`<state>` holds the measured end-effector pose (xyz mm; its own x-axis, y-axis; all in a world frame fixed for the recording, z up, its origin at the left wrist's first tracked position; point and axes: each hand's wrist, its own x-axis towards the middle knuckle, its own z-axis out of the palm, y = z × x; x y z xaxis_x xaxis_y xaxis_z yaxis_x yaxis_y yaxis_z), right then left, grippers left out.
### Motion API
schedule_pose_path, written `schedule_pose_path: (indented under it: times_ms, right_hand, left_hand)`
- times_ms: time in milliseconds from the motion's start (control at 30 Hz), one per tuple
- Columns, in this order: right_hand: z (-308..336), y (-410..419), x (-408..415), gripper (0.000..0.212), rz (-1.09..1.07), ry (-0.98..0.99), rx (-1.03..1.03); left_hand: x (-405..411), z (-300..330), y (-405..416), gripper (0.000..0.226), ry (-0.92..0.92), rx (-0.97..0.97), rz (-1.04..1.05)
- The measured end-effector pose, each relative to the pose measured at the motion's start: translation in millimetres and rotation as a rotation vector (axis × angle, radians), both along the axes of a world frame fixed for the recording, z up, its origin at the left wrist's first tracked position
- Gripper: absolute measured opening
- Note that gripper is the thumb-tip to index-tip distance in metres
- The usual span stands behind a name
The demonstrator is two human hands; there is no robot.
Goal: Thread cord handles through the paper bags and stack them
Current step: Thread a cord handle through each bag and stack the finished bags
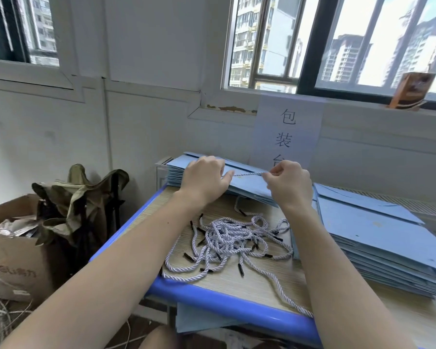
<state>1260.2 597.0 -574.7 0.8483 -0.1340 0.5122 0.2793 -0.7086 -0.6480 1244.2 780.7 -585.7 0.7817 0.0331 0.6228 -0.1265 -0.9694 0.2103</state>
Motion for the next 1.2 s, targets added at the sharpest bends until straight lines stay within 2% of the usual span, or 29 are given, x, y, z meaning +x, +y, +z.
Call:
schedule_pose_path:
  times_ms: [100,200,333,367,467,533,633,733,800,900,967,1067,1133,1200]
  right_hand:
    - [0,-1,-1,0.014,-0.064,0.078,-0.151]
    - [1,-3,-2,0.014,-0.115,0.128,-0.191]
    - [2,-4,-3,0.036,-0.149,0.105,-0.185]
    - [3,-4,-4,0.041,-0.147,0.094,-0.179]
    - [3,-2,-5,0.053,-0.147,0.058,-0.169]
    - [3,-1,-5,0.055,-0.145,0.026,-0.149]
    - [3,0,-3,0.049,-0.092,-0.07,-0.049]
    - [4,0,-2,0.031,0.01,-0.229,0.088]
    - [4,1,-2,0.026,0.053,-0.272,0.123]
    - [1,3,-1,0.025,0.112,-0.269,0.133]
    - [0,4,0,0.025,0.151,-0.246,0.135]
    - [-2,7,1,0.031,0.252,-0.121,0.097]
    - [-5,10,2,0.044,0.338,-0.026,0.109]
    - [-6,10,4,0.045,0.35,-0.02,0.094]
  left_hand:
    - [1,0,2,0.038,0.03,-0.004,0.012]
    - [4,-2,3,0.045,0.058,0.021,-0.016]
    - [2,-2,1,0.075,0.158,0.11,-0.14]
    - [0,-3,0,0.077,0.184,0.161,-0.157]
    - [-1,-4,-4,0.045,0.2,0.265,-0.187]
    - [-1,-3,-5,0.047,0.18,0.237,-0.203]
    - [-2,-2,-6,0.057,0.04,0.205,-0.204]
    - [-4,1,-6,0.055,-0.215,0.192,-0.228]
    - [-3,1,-4,0.054,-0.376,0.223,-0.212]
    - [1,3,2,0.061,-0.434,0.224,-0.11]
    - [0,7,9,0.063,-0.385,0.205,-0.029]
    - [-6,13,21,0.052,-0.11,0.091,0.045]
    - [-9,13,27,0.048,0.098,0.032,0.043]
    - [-9,12,27,0.052,0.169,0.022,-0.025]
